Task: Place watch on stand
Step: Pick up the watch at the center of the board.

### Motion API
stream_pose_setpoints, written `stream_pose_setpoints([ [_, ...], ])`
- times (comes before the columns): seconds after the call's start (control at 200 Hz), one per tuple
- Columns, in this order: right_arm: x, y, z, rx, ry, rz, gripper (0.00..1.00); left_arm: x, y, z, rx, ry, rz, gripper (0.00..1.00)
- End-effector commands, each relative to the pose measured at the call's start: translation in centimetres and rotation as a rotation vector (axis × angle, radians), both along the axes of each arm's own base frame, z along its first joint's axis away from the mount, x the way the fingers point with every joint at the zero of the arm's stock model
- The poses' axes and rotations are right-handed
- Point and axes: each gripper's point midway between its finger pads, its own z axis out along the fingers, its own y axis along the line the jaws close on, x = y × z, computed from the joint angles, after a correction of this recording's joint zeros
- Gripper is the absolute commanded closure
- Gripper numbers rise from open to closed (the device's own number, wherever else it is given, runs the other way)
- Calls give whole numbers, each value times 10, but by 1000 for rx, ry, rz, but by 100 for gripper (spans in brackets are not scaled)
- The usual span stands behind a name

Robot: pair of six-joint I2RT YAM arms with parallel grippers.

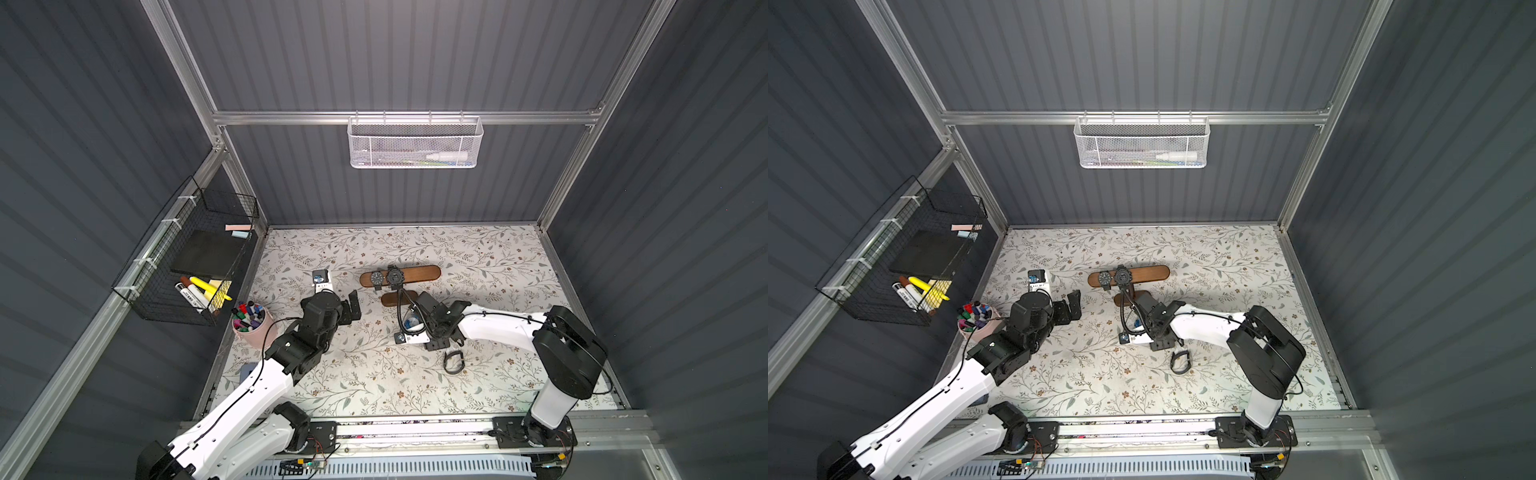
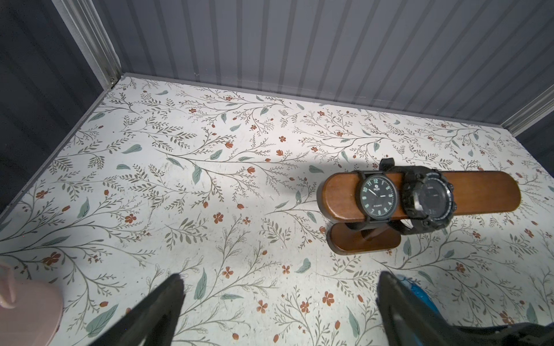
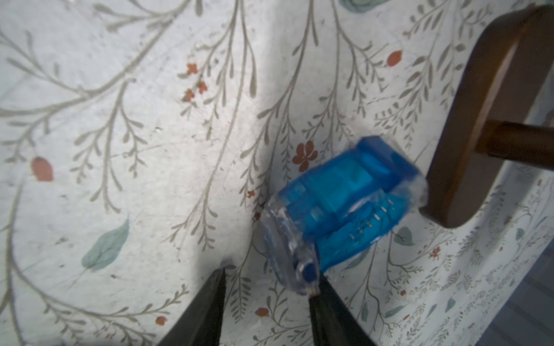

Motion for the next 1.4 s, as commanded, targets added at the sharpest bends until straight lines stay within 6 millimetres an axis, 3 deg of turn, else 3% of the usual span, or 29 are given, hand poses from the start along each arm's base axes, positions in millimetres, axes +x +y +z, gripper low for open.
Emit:
stream_pose_setpoints([
  [0.0,-2,13,13,50,6,39,52,3,3,5,-21,-27,20,1],
  [0.24,-14,21,14,85,69,43,50,5,-1,1,-31,-18,13,1],
  [0.4,-10,28,13,102,34,61,48,5,-1,1,-33,-18,13,1],
  [0.53,-9,29,2,67,63,62,52,4,-1,0,-40,-15,15,1],
  [0.59,-10,32,0,62,80,65,58,4,0,1,-37,-18,13,1],
  [0.725,-13,31,-1,28,138,32,90,2,4,9,-34,-35,26,0],
  [0.825,-15,32,-2,31,157,18,100,1,5,14,-42,-46,29,1],
  [0.9,-18,35,5,69,169,-6,100,1,4,16,-36,-31,27,1],
  [1.02,-31,45,34,214,208,-40,100,2,-2,26,-34,-3,-10,2],
  [1.181,-47,63,108,541,292,-130,100,-2,-21,39,-88,33,-98,6],
  [1.216,-56,65,126,624,368,-145,100,-4,-27,40,-106,49,-130,7],
  [1.311,-55,67,183,910,487,-206,100,-10,-55,46,-194,74,-261,9],
  [1.396,-57,62,211,1074,544,-221,100,-13,-81,51,-301,108,-371,13],
])
